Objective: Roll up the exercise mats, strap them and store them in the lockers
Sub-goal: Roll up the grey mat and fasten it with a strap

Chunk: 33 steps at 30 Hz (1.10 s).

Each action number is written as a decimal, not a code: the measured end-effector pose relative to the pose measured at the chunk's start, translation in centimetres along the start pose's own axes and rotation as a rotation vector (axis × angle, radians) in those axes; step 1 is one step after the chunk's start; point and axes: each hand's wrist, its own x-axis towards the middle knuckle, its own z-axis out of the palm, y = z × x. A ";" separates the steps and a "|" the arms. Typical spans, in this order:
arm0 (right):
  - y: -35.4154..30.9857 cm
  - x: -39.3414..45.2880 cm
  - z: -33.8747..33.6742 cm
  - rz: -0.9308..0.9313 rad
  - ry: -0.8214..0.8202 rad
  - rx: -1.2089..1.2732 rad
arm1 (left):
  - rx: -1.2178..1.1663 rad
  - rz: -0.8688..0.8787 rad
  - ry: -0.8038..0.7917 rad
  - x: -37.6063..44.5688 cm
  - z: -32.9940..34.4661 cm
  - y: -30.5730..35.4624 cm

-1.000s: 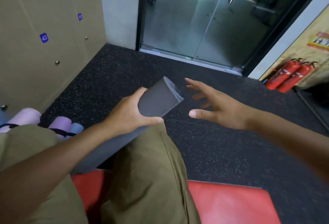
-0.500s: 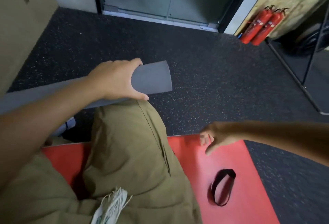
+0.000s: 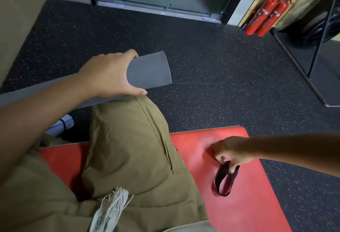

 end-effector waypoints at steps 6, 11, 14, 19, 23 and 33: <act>-0.3 0.7 0.3 0.030 -0.027 -0.139 | -0.003 -0.007 0.015 -0.4 0.0 0.2; -0.6 0.7 -1.6 0.105 0.003 0.127 | -0.012 -0.015 0.023 -0.6 -0.1 0.2; -0.4 1.1 -2.6 0.114 0.044 0.315 | -0.035 -0.024 0.034 -0.7 0.0 0.2; -0.9 1.5 -4.7 0.052 0.147 0.648 | -0.078 -0.038 0.068 -1.1 0.0 0.1; -1.3 1.7 -6.1 -0.044 0.152 1.161 | -0.081 -0.052 0.074 -1.3 0.0 0.2; -5.5 1.8 -9.8 -0.305 0.293 1.851 | -0.091 -0.059 0.111 -1.7 0.0 -0.1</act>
